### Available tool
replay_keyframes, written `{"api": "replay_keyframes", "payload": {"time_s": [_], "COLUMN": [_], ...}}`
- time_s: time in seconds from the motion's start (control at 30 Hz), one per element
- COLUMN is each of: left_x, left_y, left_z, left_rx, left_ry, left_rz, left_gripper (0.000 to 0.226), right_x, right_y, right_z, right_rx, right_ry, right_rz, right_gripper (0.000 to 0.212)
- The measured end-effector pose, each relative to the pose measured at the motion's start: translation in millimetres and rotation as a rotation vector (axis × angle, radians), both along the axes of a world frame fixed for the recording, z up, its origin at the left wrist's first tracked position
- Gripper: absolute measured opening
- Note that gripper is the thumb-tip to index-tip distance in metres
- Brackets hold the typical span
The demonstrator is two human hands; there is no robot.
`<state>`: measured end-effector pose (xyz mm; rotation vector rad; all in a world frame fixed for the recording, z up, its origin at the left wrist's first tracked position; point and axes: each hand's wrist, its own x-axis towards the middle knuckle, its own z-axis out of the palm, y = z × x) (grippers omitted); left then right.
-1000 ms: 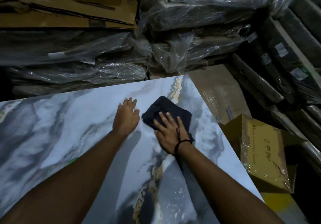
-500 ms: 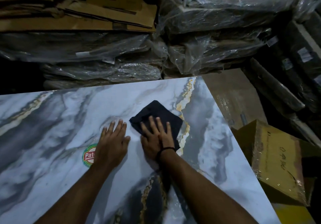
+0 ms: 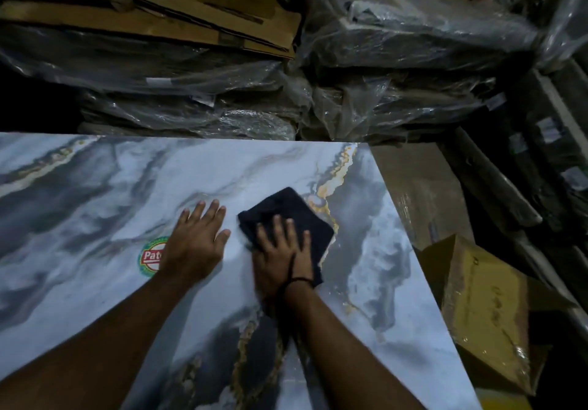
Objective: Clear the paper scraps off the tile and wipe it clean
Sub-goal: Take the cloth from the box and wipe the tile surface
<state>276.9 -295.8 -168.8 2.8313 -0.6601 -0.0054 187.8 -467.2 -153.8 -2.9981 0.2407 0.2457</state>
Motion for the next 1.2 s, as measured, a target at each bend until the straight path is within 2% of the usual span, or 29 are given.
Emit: {"api": "replay_keyframes", "payload": {"time_s": [0.1, 0.2, 0.27, 0.4, 0.5, 0.6, 0.67, 0.8, 0.9, 0.97, 1.03, 1.13, 1.2], "left_x": [-0.6, -1.2, -0.2, 1.9, 2.7, 3.2, 2.0, -0.2, -2.5, -4.1, -5.0, -4.7, -10.1], "left_y": [1.4, 1.1, 0.7, 1.6, 2.5, 2.8, 3.4, 4.2, 2.4, 1.0, 1.2, 1.5, 2.5], "left_z": [3.4, 5.4, 4.2, 1.1, 0.6, 1.7, 2.6, 3.6, 4.8, 5.7, 6.7, 8.3, 13.1], "left_rx": [-0.019, -0.034, -0.025, -0.007, -0.003, 0.011, 0.01, 0.018, 0.017, 0.034, 0.051, 0.048, 0.046], "left_ry": [0.001, 0.018, 0.02, 0.01, 0.008, -0.003, -0.014, -0.017, -0.039, -0.051, -0.061, -0.077, -0.118], "left_rz": [-0.01, -0.01, -0.015, -0.019, -0.029, -0.049, -0.056, -0.064, -0.06, -0.057, -0.062, -0.066, -0.115], "left_gripper": [0.066, 0.065, 0.065, 0.063, 0.064, 0.064, 0.063, 0.059, 0.057, 0.053, 0.051, 0.048, 0.044], "right_x": [-10.8, -28.0, -41.7, -45.9, -45.9, -58.0, -68.9, -107.3, -135.9, -137.0, -128.2, -119.3, -118.9], "right_y": [-1.6, -48.3, -77.5, -61.8, 2.5, 40.1, 30.3, -37.6, -65.1, -49.1, -12.7, 51.7, 72.4], "right_z": [-0.6, -1.9, 1.6, 9.8, 4.1, -1.0, -1.8, -2.1, 3.3, 5.5, 5.4, 4.1, 4.3], "right_rx": [0.034, -0.05, -0.087, -0.041, -0.045, -0.004, -0.024, -0.122, -0.087, -0.061, -0.069, -0.014, 0.008], "right_ry": [0.088, -0.005, 0.04, 0.077, 0.043, 0.02, 0.004, 0.015, 0.115, 0.089, 0.057, 0.038, 0.032], "right_rz": [0.157, -0.059, -0.25, -0.417, -0.218, -0.014, 0.009, -0.328, -0.581, -0.628, -0.565, -0.327, -0.24], "right_gripper": [0.055, 0.059, 0.058, 0.057, 0.07, 0.061, 0.059, 0.069, 0.054, 0.054, 0.056, 0.067, 0.062]}}
